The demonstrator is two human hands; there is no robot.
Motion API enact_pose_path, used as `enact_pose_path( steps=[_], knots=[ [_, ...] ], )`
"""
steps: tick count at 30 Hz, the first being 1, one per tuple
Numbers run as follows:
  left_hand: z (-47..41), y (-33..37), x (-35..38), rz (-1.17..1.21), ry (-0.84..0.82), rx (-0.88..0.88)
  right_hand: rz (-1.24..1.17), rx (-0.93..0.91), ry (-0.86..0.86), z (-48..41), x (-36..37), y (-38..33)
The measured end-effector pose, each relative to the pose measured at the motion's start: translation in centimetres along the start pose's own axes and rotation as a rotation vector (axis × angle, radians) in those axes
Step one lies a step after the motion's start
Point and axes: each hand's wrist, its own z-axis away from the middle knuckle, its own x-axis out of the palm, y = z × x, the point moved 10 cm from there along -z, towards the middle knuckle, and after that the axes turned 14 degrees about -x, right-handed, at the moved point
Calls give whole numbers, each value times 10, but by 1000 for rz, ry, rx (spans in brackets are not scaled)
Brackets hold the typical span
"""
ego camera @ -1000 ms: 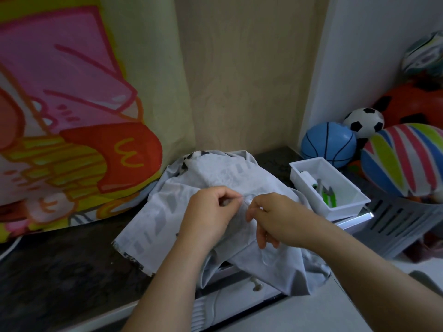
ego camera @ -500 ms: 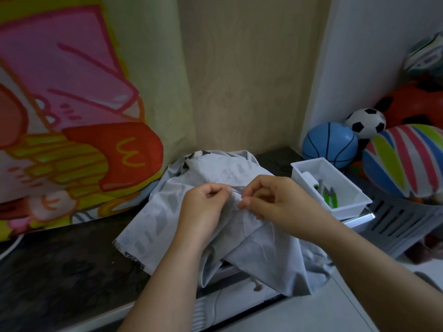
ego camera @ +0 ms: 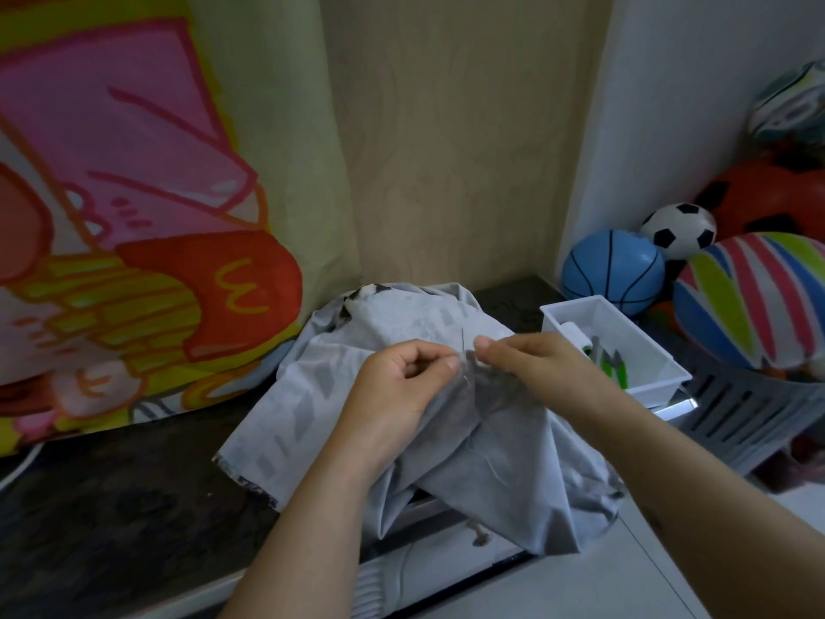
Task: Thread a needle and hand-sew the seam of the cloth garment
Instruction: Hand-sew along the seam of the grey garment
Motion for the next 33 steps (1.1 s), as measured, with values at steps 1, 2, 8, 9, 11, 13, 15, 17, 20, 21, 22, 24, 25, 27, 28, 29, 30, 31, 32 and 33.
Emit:
enact_pose_path(
  steps=[1,2,8,9,11,13,15,17,20,21,22,24,25,27,28,29,30,31,32,33],
  knots=[
    [1,1,2,-3,-19,6,-52,53,-28,2,7,5],
    [2,2,6,-9,-45,11,-110,80,-53,4,13,7],
    [4,2,9,20,-117,-1,-380,49,30,-3,5,6],
    [3,-1,9,27,-120,-19,-464,77,109,-5,-2,11],
    [1,-5,10,43,-132,-58,-807,184,278,-4,-10,20],
    [1,-7,11,49,-146,-75,-1050,185,392,-3,-19,18],
    [1,-6,13,50,-148,-77,-979,61,441,-6,-34,12],
    [1,-6,12,48,-139,-82,-458,-119,445,-2,-51,-5],
    [1,-7,11,19,-130,-90,154,-294,293,-5,-45,-16],
    [1,-8,11,10,-134,-93,261,-304,244,-7,-42,-10],
    [1,-8,10,6,-137,-97,355,-301,211,-8,-41,-5],
    [1,-10,9,7,-141,-107,486,-287,189,-9,-44,5],
    [1,-10,9,9,-145,-109,520,-283,190,-10,-46,8],
    [2,-9,11,7,-159,-109,568,-264,195,-9,-51,14],
    [3,-9,11,6,-167,-111,581,-256,193,-9,-51,16],
    [3,-9,12,6,-171,-115,586,-260,198,-10,-52,16],
    [3,-10,12,8,-173,-119,568,-275,206,-10,-51,13],
    [2,-10,12,7,-173,-121,523,-292,207,-10,-51,9],
    [2,-11,11,1,-171,-123,463,-304,190,-11,-48,4],
    [1,-11,11,-7,-171,-124,398,-313,147,-11,-43,-2]
  ],
)
